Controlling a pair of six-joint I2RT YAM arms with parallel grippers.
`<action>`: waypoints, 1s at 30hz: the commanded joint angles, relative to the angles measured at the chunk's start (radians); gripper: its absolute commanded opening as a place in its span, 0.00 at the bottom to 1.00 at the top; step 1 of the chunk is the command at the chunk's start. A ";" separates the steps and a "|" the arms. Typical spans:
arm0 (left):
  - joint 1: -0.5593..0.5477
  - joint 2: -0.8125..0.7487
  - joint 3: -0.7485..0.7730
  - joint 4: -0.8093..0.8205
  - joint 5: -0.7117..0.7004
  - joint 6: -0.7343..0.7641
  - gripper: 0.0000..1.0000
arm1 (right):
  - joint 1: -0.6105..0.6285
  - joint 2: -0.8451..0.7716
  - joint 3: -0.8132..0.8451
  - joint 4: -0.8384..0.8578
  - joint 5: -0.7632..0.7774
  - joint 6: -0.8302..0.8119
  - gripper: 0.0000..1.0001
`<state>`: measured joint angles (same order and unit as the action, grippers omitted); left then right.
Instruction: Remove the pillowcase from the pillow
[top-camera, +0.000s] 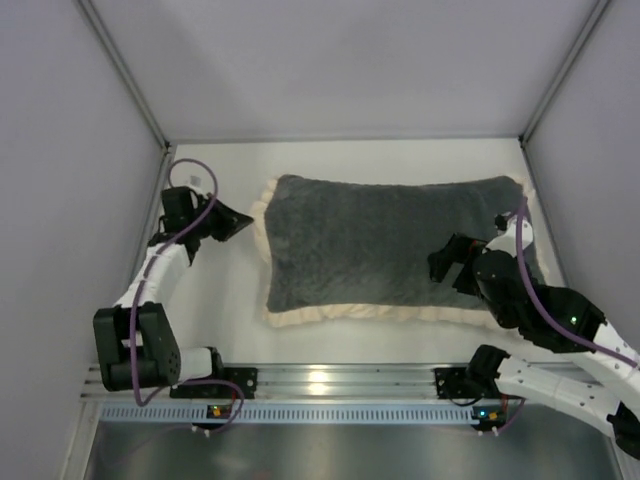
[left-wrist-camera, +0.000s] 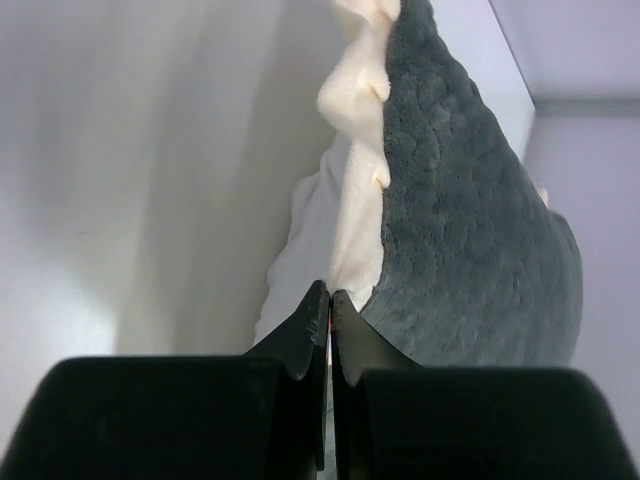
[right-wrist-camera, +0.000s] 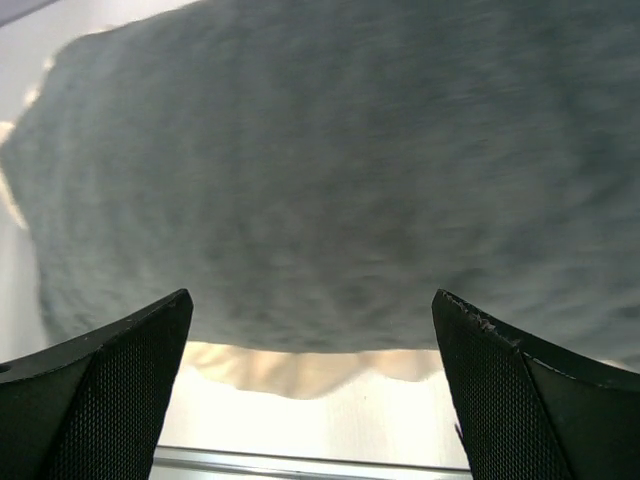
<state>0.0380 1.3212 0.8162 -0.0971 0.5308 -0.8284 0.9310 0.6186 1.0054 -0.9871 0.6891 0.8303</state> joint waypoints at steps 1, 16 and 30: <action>0.199 -0.037 0.058 -0.262 0.023 0.170 0.00 | -0.011 0.021 -0.011 0.106 -0.026 -0.016 0.99; 0.326 -0.328 0.141 -0.598 -0.116 0.275 0.99 | -0.072 0.087 -0.071 0.111 -0.104 -0.060 1.00; 0.321 -0.752 0.092 -0.682 0.145 0.149 0.00 | -0.070 0.214 -0.307 0.433 -0.413 -0.112 1.00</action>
<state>0.3611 0.5770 0.9730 -0.7357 0.5190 -0.6415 0.8692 0.8207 0.7036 -0.7017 0.3378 0.7322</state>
